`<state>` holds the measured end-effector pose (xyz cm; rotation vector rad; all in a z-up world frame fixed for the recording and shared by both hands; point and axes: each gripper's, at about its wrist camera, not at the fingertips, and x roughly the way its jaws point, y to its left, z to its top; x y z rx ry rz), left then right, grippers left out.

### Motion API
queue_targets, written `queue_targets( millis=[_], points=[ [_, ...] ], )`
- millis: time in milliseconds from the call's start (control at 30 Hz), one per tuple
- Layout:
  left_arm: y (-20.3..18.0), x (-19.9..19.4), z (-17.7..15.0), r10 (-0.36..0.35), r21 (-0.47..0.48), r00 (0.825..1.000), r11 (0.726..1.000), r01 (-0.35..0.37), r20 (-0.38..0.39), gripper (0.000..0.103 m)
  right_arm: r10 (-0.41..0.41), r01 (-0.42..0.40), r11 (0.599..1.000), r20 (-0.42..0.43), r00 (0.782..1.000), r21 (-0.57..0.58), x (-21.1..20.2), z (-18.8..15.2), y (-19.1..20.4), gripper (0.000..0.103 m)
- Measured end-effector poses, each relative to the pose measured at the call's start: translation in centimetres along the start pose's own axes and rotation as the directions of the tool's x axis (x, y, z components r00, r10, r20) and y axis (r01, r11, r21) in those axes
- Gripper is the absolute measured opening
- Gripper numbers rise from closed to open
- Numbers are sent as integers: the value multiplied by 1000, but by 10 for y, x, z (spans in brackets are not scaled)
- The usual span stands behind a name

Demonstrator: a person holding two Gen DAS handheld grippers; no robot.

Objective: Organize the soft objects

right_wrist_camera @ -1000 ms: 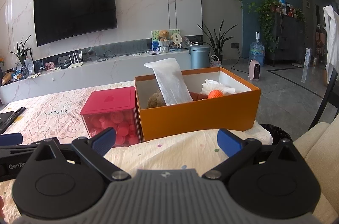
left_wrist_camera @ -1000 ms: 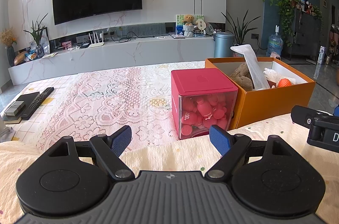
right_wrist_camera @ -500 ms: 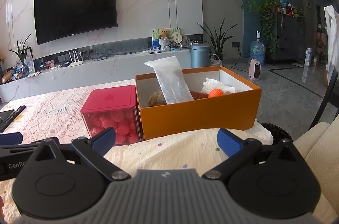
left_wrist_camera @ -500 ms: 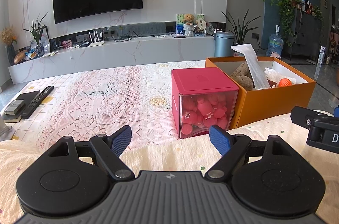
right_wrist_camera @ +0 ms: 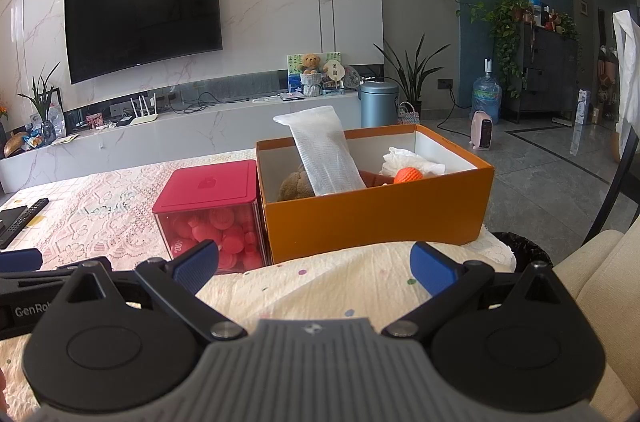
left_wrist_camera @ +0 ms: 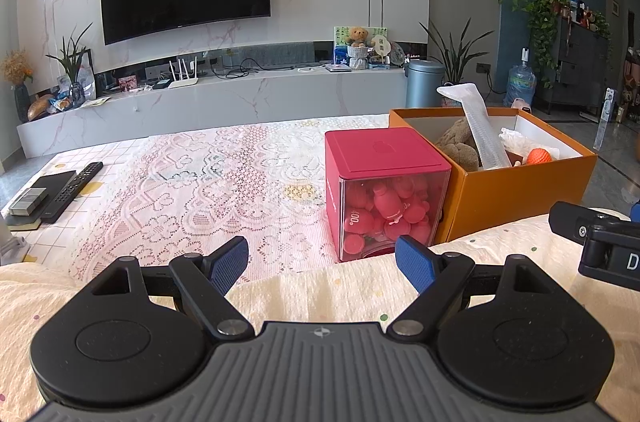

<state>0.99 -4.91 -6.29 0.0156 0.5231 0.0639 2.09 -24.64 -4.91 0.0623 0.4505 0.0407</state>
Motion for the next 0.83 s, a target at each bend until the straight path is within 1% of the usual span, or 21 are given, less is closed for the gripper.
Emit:
queue_targets(
  millis=[833],
  points=[
    [-2, -5, 2, -4, -19, 1000, 1000, 5, 1, 98, -1, 1, 1000, -1, 1000, -2, 0, 0, 1, 100]
  ],
)
